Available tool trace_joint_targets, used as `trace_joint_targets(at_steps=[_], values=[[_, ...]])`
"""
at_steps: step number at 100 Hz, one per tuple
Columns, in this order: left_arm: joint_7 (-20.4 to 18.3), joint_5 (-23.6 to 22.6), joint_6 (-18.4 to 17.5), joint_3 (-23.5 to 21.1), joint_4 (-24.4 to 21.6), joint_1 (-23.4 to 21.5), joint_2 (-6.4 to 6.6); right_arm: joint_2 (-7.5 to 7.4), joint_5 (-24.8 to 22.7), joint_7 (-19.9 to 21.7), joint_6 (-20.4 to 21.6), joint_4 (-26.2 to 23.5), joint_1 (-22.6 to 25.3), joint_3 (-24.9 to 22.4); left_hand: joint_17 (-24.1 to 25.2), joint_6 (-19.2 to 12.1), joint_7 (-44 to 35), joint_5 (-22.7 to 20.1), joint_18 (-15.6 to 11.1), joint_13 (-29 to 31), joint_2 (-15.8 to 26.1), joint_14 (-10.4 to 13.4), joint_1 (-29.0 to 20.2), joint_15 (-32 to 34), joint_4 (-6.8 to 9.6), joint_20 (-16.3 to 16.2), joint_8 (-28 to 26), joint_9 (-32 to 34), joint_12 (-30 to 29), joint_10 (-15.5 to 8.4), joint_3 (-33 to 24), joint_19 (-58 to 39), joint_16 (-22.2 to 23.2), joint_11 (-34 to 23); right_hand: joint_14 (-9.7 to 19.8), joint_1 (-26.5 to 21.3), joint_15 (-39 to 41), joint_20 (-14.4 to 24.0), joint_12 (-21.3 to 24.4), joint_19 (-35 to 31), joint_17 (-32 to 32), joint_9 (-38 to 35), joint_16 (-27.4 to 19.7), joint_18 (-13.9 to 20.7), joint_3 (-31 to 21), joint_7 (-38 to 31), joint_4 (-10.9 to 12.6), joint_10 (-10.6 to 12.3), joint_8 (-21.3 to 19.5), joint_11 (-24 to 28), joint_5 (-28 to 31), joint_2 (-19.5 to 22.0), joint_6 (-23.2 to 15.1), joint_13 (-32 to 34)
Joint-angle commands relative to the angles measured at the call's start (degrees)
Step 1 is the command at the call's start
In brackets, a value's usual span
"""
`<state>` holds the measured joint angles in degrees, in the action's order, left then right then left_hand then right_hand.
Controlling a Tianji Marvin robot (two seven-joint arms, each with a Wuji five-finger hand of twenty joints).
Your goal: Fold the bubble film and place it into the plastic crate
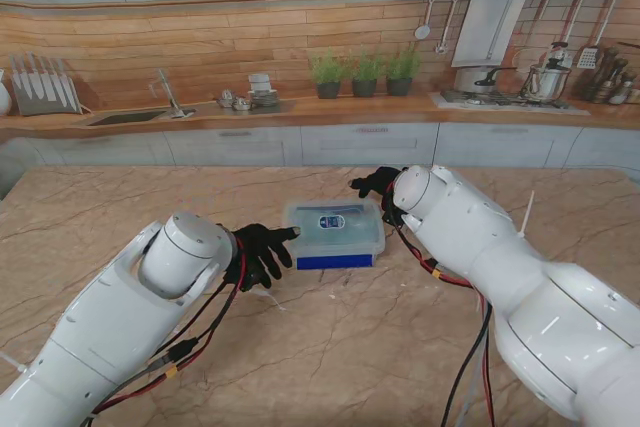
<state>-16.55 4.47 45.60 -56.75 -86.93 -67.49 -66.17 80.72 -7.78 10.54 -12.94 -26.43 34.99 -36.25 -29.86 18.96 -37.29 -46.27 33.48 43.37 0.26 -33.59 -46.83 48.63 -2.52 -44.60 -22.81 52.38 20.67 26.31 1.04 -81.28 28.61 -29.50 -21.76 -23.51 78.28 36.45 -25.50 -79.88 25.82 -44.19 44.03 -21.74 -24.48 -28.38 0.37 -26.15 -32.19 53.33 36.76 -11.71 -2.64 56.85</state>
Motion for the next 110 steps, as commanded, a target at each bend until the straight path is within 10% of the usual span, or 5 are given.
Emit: trace_joint_targets(at_steps=[1, 74, 110], values=[[0.3, 0.5, -0.3, 0.3, 0.5, -0.1, -0.49, -0.94, 0.1, 0.5, 0.2, -1.9, 0.3, 0.3, 0.1, -1.3, 1.6, -1.6, 0.8, -0.4, 2.4, -1.6, 0.4, -0.2, 0.99, -0.8, 0.6, 0.6, -0.3, -0.2, 0.3, -0.2, -0.3, 0.6, -1.1, 1.1, -0.9, 0.4, 0.3, -2.4, -0.2, 1.0, 0.8, 0.7, -1.0, -1.0, -0.5, 0.2, 0.5, -0.5, 1.9, -1.1, -1.7, -1.4], [-0.9, -1.4, 1.6, 5.4, 4.3, 4.6, -0.67, -14.86, -6.6, 11.1, -10.2, -32.3, 14.5, -5.5, 0.3, 1.4, 4.9, 0.2, 0.2, -0.4, 3.3, -1.5, 2.8, 0.7, 0.97, -2.2, 1.9, -0.4, -0.1, 0.6, 0.5, -1.4, 0.4, 0.4, -1.2, -1.2, -1.9, 0.7, -0.7, -1.2, -0.8, -2.5, 1.2, 0.9, 0.2, -4.7, -0.4, 0.5, -0.6, 0.7, 12.4, -0.1, 3.1, -1.7], [1.5, -5.9, 1.5, 8.2, 7.6, 7.2, -1.54, -17.98, -8.6, 14.3, -14.1, -44.0, 22.3, -10.4, -0.1, 1.2, 2.3, 1.6, -0.4, -0.1, 1.7, -0.9, 2.4, 1.1, 1.09, -2.2, 0.8, -0.4, 0.5, 0.3, 0.3, -1.7, 0.4, -0.7, -2.0, -2.0, -4.5, 0.4, -0.3, -0.2, -0.9, -6.0, 0.1, 0.8, 0.9, -5.1, 0.0, 0.9, -1.3, 0.8, 14.7, -0.1, 4.5, -0.8]])
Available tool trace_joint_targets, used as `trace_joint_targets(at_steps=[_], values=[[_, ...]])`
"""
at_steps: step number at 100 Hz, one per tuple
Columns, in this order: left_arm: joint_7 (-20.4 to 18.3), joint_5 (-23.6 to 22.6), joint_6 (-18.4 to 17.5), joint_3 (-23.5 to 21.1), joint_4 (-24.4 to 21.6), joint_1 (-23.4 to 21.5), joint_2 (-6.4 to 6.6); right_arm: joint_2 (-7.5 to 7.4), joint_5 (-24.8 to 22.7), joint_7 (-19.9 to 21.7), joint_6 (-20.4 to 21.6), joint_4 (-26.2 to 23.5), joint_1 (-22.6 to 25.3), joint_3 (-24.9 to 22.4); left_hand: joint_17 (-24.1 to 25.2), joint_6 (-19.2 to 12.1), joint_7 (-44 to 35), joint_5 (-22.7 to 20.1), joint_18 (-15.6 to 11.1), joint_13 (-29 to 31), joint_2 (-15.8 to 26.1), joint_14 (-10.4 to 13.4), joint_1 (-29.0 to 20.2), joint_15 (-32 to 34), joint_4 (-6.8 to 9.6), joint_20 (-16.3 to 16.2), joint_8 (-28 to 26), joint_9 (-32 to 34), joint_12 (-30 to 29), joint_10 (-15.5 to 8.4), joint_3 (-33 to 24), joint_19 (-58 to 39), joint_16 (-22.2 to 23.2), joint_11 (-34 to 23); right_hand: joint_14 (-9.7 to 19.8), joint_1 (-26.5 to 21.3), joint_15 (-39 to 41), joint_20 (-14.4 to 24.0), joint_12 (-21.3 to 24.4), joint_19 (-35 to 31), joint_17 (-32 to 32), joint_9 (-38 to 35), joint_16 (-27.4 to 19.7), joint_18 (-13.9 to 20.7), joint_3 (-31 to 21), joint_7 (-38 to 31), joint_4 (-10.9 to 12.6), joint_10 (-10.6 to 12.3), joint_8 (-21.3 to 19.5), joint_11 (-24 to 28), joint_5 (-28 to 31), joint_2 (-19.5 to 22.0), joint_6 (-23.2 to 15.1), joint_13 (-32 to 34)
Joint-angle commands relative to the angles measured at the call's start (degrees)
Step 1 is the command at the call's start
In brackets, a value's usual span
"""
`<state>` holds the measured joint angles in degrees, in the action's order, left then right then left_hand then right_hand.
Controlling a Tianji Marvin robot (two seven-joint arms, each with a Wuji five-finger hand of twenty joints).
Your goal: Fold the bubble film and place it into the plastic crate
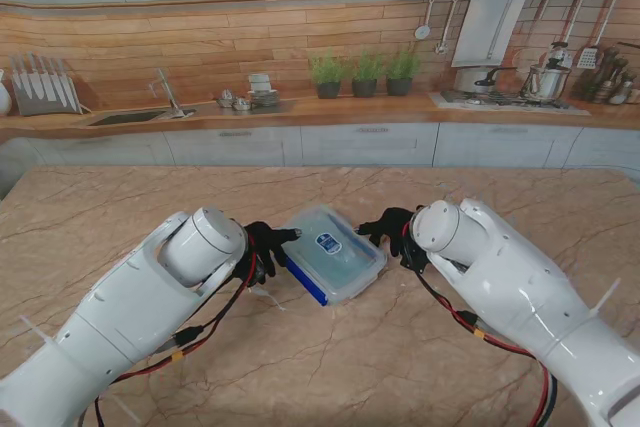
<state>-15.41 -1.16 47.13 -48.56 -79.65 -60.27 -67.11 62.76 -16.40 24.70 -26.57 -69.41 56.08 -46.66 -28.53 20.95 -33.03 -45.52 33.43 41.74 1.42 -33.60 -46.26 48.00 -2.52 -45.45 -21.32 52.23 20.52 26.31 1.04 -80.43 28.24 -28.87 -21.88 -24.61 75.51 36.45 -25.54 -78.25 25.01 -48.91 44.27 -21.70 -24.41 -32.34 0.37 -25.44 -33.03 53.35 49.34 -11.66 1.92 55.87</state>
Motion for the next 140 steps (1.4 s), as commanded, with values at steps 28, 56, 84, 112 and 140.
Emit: trace_joint_targets(at_steps=[28, 56, 84, 112, 140], values=[[0.0, -3.2, -0.6, 2.8, 1.9, 1.6, -0.46, -0.42, -0.2, -0.3, -1.7, -4.3, 4.1, -2.6, -2.9, -0.4, -6.1, 2.3, -2.4, 3.4, -6.0, 0.8, 0.1, 3.0, 1.96, -0.9, -2.1, 0.9, 1.3, -0.8, -0.4, -4.2, 0.9, -2.9, -2.1, -1.1, -3.7, -0.4, 0.1, -0.3, 0.0, -2.3, -1.0, 0.4, 0.9, -1.4, 0.1, 0.6, -1.0, 0.4, 3.2, -0.9, 0.5, 0.2], [1.1, -5.8, -2.1, 4.7, 3.5, 2.4, -0.84, -1.07, 0.3, 1.3, -3.4, -6.4, 5.2, -3.5, -3.5, -2.3, -11.3, 4.1, -4.4, 4.7, -12.7, 3.1, -3.4, 4.0, 2.57, 0.4, -4.6, 1.8, 2.6, -3.4, -2.9, -4.9, 0.7, -5.8, -1.9, -1.9, -4.2, -0.5, 0.3, -0.3, 0.0, -3.4, -1.3, 0.4, 0.6, -1.6, 0.2, 1.1, -1.5, 0.2, 3.1, -1.3, 1.5, 0.4], [2.0, -5.6, -2.2, 5.2, 4.8, 2.8, -1.48, 0.24, 2.0, -2.6, -6.7, -5.4, 5.7, -5.7, -4.5, -3.2, -14.3, 4.3, -4.8, 6.3, -17.5, 4.2, -2.2, 5.0, 1.9, 1.7, -5.9, 3.3, 4.3, -4.6, -16.0, -6.0, 0.6, -7.6, -1.9, -0.1, -10.8, -2.2, 2.0, 2.3, -0.7, -3.3, -4.4, -0.3, 0.1, 1.6, 0.6, 1.6, -2.1, -2.5, -2.5, -1.3, 5.0, -1.2], [3.1, -5.5, -2.0, 5.9, 6.2, 3.1, -2.19, 2.69, 9.2, -5.1, -9.6, -0.3, 2.8, -5.3, -4.8, -3.0, -15.6, 4.4, -4.7, 6.5, -18.1, 4.1, -2.4, 5.2, 1.5, 1.7, -4.6, 3.5, 4.4, -4.4, -17.8, -6.2, 0.7, -7.9, -3.1, 2.1, -35.9, -7.9, 4.6, 13.0, -5.7, 2.9, -15.5, -4.1, -1.3, 10.5, -0.1, 1.5, 0.1, -10.7, -10.9, -1.5, 9.5, -9.8], [2.8, -2.1, -1.9, 4.5, 5.8, 2.5, -2.53, 4.91, 17.1, -4.2, -11.9, 5.2, -0.8, -3.1, -4.9, -1.6, -15.7, 3.3, -3.9, 6.8, -17.7, 3.2, -2.1, 5.0, 1.56, 1.6, -3.9, 4.3, 4.0, -3.7, -18.5, -6.1, 0.5, -7.7, -2.5, -0.3, -42.4, -8.9, 5.1, 14.4, -4.7, 8.4, -19.4, -2.8, -0.8, 14.4, -0.2, 0.2, 0.7, -12.9, -13.8, -2.7, 10.0, -12.2]])
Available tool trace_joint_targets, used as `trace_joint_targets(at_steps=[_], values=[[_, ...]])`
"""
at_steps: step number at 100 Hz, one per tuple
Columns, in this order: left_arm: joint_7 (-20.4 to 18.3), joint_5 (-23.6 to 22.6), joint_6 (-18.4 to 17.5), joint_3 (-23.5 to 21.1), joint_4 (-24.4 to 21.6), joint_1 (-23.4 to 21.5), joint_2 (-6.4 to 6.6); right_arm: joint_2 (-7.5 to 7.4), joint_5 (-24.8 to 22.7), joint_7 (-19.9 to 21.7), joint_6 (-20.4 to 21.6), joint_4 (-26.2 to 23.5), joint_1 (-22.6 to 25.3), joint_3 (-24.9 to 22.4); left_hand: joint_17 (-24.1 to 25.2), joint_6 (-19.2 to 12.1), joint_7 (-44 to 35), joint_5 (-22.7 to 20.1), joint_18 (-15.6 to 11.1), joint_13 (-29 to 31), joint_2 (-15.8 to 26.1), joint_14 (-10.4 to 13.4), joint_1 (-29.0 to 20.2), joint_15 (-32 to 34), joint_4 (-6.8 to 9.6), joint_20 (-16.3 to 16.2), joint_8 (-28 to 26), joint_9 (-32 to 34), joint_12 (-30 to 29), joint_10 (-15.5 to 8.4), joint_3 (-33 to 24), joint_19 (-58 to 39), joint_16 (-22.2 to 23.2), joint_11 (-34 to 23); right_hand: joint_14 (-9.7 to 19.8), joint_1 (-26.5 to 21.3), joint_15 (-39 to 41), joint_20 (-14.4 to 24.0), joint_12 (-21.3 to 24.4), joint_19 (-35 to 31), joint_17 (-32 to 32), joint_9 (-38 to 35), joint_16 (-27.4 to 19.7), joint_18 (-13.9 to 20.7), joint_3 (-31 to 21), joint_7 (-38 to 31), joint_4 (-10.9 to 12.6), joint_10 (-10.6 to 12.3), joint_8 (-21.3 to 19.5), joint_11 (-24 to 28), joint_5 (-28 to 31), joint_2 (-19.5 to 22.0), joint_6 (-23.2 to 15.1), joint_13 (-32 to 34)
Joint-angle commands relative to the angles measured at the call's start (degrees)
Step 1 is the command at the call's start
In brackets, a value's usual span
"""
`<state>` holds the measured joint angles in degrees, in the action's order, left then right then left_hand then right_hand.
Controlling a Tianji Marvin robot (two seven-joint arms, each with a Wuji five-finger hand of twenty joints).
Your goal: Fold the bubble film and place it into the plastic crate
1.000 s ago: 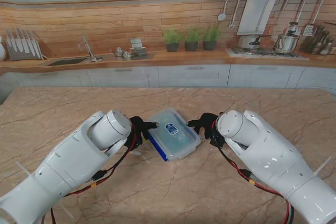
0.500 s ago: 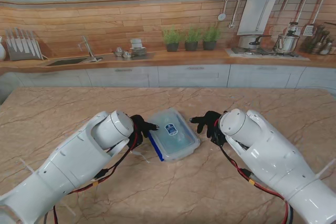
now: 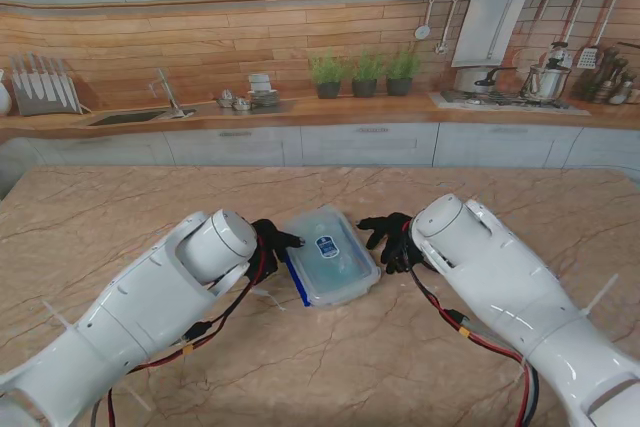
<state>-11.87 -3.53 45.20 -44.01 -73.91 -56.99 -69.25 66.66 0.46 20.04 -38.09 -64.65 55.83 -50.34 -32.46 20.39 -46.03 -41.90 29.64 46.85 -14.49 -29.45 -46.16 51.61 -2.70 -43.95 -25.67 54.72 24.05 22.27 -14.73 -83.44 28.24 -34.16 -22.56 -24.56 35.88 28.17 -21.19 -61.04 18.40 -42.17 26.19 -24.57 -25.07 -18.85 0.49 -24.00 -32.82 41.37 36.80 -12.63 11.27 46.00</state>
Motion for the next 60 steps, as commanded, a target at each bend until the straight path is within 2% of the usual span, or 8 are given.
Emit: trace_joint_targets(at_steps=[1, 18, 32, 46, 60], values=[[-0.8, 0.4, 0.0, -0.1, 0.0, -0.8, -0.36, 1.1, 0.4, 0.5, -0.4, 0.7, -0.7, 0.7, -1.1, -1.0, -2.7, -0.5, 0.0, 1.8, -1.7, -0.9, -2.2, 1.4, 1.73, 0.1, 0.4, 1.9, 0.5, 0.2, -2.7, -3.1, 0.5, -2.4, -1.8, -0.4, -2.9, -0.7, 0.8, -2.8, 2.1, 1.8, -1.5, 0.1, -0.2, 1.0, -0.3, -1.2, 0.5, -1.0, -1.3, -1.7, 0.6, -2.3], [-2.3, 2.6, -0.6, -0.6, -0.4, -1.0, -0.07, 2.92, 4.1, 0.1, -2.0, 4.2, -2.5, 2.3, -1.5, -0.3, -2.8, -1.7, 1.0, 2.6, -1.8, -1.1, -2.0, 1.4, 1.85, 0.0, 0.4, 3.2, 0.0, 0.4, -2.7, -3.2, 0.4, -2.2, -1.4, -0.9, -4.5, -1.3, 1.6, -2.5, 3.5, 5.4, -3.7, -0.3, 0.1, 3.8, -0.4, -1.6, 0.7, -3.4, -4.3, -1.9, -0.1, -2.4], [-2.5, 3.3, -0.9, -0.8, -0.3, -1.0, -0.17, 4.78, 7.5, -0.5, -3.2, 7.0, -3.9, 3.3, -1.5, -0.4, -2.6, -1.7, 1.0, 2.5, -1.7, -1.1, -2.0, 1.3, 1.85, -0.1, 0.5, 3.1, -0.2, 0.4, -2.8, -3.1, 0.3, -2.0, -3.5, -1.3, -4.6, -2.1, 2.6, -1.7, 3.5, 10.1, -4.8, -1.8, 0.2, 5.5, -0.3, -0.9, 0.2, -6.0, -10.2, -2.0, -2.8, -3.4], [-2.3, 3.6, -1.0, -1.0, -0.3, -1.2, -0.23, 6.38, 10.9, -0.4, -3.9, 9.4, -4.9, 3.8, -1.5, -0.4, -2.5, -1.5, 1.0, 2.5, -1.6, -1.1, -2.0, 1.3, 1.86, -0.1, 0.5, 3.0, -0.3, 0.4, -2.8, -3.1, 0.3, -2.0, -6.5, -1.9, -5.1, -3.2, 3.6, 0.0, 0.8, 15.8, -5.5, -3.6, 0.4, 3.9, -0.2, 0.7, -1.2, -8.5, -16.2, -1.7, -5.1, -7.0], [-2.3, 4.0, -1.0, -1.3, -0.5, -1.5, -0.29, 7.67, 13.0, -1.7, -5.3, 10.4, -5.0, 3.3, -1.4, -0.2, -2.2, -1.4, 0.9, 2.2, -1.3, -1.1, -1.8, 1.1, 1.88, -0.2, 0.4, 2.7, -0.5, 0.6, -2.8, -3.0, 0.2, -1.9, -6.8, -2.7, -4.4, -2.7, 3.9, 0.0, 0.4, 19.7, -4.5, -4.1, 0.5, -0.6, 0.0, 1.5, -0.8, -8.9, -20.4, -1.9, -6.1, -7.4]])
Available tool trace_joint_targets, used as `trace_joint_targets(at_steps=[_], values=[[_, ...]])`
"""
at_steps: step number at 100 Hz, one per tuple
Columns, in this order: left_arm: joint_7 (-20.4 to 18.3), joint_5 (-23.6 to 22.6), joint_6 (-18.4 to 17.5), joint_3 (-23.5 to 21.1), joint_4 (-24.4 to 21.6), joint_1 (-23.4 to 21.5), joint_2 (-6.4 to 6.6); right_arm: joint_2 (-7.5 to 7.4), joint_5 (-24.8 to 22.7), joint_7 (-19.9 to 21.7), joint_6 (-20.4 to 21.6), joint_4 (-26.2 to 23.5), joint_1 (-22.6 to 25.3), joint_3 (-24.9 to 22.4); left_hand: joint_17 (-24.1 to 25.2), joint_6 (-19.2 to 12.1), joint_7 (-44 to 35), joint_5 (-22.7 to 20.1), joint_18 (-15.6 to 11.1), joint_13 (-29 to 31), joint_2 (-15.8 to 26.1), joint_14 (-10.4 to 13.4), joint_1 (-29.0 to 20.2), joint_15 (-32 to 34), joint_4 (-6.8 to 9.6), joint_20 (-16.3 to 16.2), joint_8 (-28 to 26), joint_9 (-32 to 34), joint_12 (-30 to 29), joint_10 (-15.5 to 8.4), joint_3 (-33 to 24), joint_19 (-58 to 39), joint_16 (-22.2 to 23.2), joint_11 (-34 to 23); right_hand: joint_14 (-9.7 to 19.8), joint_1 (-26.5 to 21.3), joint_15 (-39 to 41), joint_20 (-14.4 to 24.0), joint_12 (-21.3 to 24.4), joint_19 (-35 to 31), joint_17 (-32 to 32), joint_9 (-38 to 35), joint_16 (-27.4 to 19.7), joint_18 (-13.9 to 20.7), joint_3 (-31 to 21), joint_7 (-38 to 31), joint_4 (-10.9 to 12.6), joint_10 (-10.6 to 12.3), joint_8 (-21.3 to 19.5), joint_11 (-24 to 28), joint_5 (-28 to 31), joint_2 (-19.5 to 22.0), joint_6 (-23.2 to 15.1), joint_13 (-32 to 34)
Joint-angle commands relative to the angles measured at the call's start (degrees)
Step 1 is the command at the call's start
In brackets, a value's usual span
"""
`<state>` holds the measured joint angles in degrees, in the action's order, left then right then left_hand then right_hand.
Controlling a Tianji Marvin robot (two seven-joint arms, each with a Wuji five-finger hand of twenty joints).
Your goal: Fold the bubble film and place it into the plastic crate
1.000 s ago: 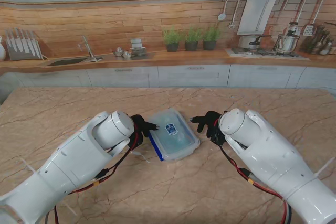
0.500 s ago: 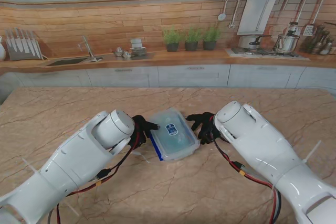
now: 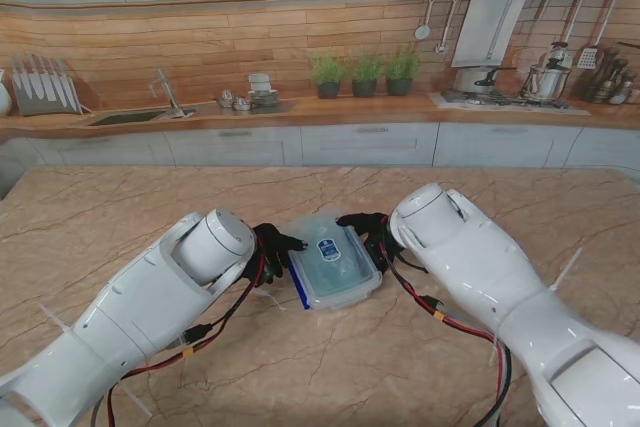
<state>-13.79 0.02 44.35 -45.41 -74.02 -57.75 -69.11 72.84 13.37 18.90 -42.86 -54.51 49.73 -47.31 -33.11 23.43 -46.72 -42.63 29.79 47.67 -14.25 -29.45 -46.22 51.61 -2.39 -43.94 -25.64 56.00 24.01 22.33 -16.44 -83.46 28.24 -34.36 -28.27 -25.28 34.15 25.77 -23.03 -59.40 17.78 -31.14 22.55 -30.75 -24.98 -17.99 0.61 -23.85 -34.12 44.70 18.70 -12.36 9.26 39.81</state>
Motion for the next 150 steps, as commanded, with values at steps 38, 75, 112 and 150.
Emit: trace_joint_targets(at_steps=[38, 75, 112, 150], values=[[-1.2, 0.8, -0.2, 0.0, -0.6, -0.8, -0.04, 1.58, -3.4, -5.7, -1.9, -2.0, 2.9, -1.3, 0.2, -3.3, -0.9, -0.6, 0.6, 0.6, -0.7, -1.5, -1.8, 0.7, 1.6, -0.1, 0.3, 0.8, -0.7, 0.7, -0.5, -2.4, 0.2, -1.3, 8.5, -3.8, 20.7, 8.8, 5.2, -16.6, 6.0, 13.2, 11.7, 8.5, -0.4, -7.6, -0.1, -0.1, 5.9, -9.0, -2.0, -3.2, -2.8, 6.7], [-2.6, 1.1, -0.3, 0.5, -0.4, -0.2, 0.33, 0.59, -8.4, -9.3, -1.4, -4.8, 5.4, -3.0, 0.8, -3.5, -0.2, -0.4, 0.5, 0.0, 0.3, -1.7, -2.1, 0.3, 1.69, -0.2, 0.1, 0.3, -0.9, 0.7, 0.8, -2.0, 0.2, -0.9, 9.0, -3.8, 37.9, 9.3, 4.4, -18.3, 6.3, 11.5, 16.6, 10.1, -1.0, -7.4, -0.1, -0.9, 6.8, -6.9, 0.2, -4.3, -2.1, 10.7], [-3.0, 1.8, -0.3, 1.1, 0.2, 0.4, 0.11, -0.5, -10.7, -9.6, 1.6, -7.0, 6.8, -3.7, 1.3, -3.3, 0.5, -0.5, 0.7, -0.5, 1.1, -1.9, -2.5, -0.1, 1.82, -0.3, -0.2, 0.0, -1.0, 0.8, 2.3, -1.5, 0.2, -0.6, 8.4, -4.1, 46.1, 7.2, 3.5, -17.8, 6.5, 1.2, 17.5, 9.5, -2.7, -8.3, -0.9, -3.5, 7.4, -4.7, 17.3, -7.7, 1.5, 16.0], [-2.5, 2.1, -0.9, 1.1, 0.5, 0.5, -0.23, -4.2, -16.4, -4.1, 9.9, -12.0, 7.4, -2.2, 1.4, -3.3, 0.8, -0.6, 0.9, -0.6, 2.5, -1.7, -2.8, -0.1, 1.86, -0.6, -0.4, -0.1, -1.1, 1.0, 4.0, -1.3, 0.3, -0.4, 8.1, -3.7, 41.3, 4.9, 3.1, -15.1, 5.2, -10.7, 16.3, 8.7, -1.6, -4.7, -1.2, -5.6, 2.7, -5.3, 32.7, -9.0, 4.0, 13.7]])
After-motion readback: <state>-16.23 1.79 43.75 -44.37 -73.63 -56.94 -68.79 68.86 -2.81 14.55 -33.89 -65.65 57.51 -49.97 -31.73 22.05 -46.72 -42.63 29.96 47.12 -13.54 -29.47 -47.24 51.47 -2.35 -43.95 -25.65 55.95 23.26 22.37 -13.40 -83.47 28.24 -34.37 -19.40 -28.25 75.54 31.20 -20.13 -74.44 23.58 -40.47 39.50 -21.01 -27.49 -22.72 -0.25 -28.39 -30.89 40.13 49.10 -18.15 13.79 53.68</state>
